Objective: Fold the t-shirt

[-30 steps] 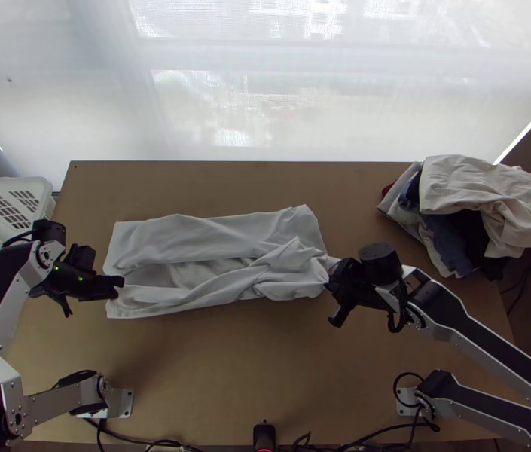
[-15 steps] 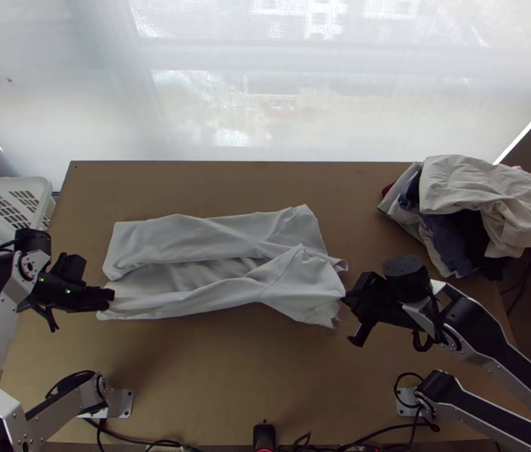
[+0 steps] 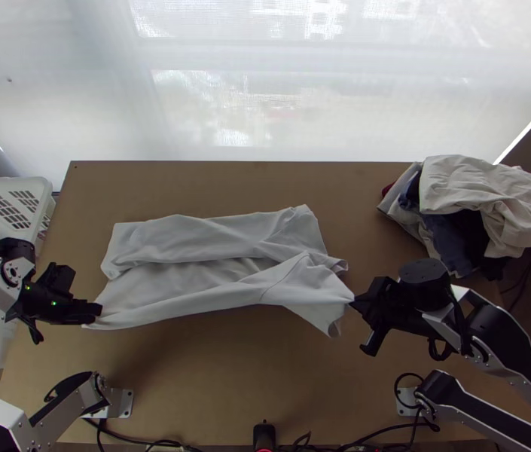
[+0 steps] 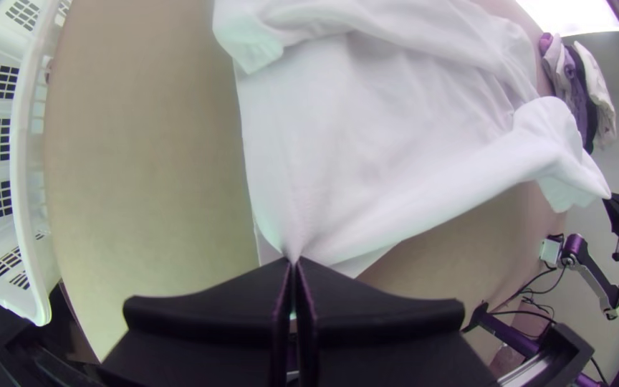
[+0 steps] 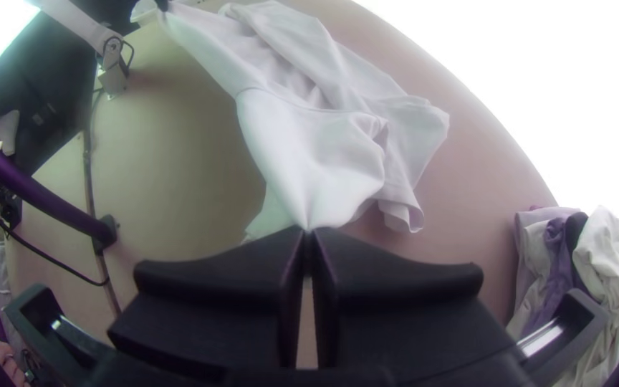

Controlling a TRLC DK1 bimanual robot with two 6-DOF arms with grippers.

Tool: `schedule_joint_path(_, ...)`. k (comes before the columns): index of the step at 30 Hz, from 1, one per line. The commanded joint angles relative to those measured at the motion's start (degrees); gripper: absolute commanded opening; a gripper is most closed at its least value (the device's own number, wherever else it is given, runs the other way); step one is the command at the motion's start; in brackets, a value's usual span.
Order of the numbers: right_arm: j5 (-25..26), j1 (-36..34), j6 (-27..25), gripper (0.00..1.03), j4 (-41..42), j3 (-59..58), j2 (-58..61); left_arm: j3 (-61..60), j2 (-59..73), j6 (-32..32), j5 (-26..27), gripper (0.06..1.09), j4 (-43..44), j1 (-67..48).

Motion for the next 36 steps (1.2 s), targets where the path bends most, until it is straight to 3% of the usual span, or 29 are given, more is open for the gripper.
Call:
schedule_joint_path(1,0.17,-0.74,0.02,0.03,-0.09,1.57,-0.57,1.23,1.03,1.06,-1.0,0.09,4.84,3.32)
schedule_joint_path(11,0.34,-3.55,-1.65,0.03,5.71,3.5,4.36,3.78,6.04,-2.8,-1.36,0.09,13.45,2.18)
schedule_joint_path(28,0.25,-11.46,-5.6,0.03,18.46,10.62,21.58,18.55,22.38,-10.8,-1.71,0.09,19.16,-8.45)
schedule_joint_path(36,-0.45,-16.12,-7.62,0.03,21.88,15.98,30.72,26.54,31.61,-11.42,-3.29,0.09,20.04,-9.51)
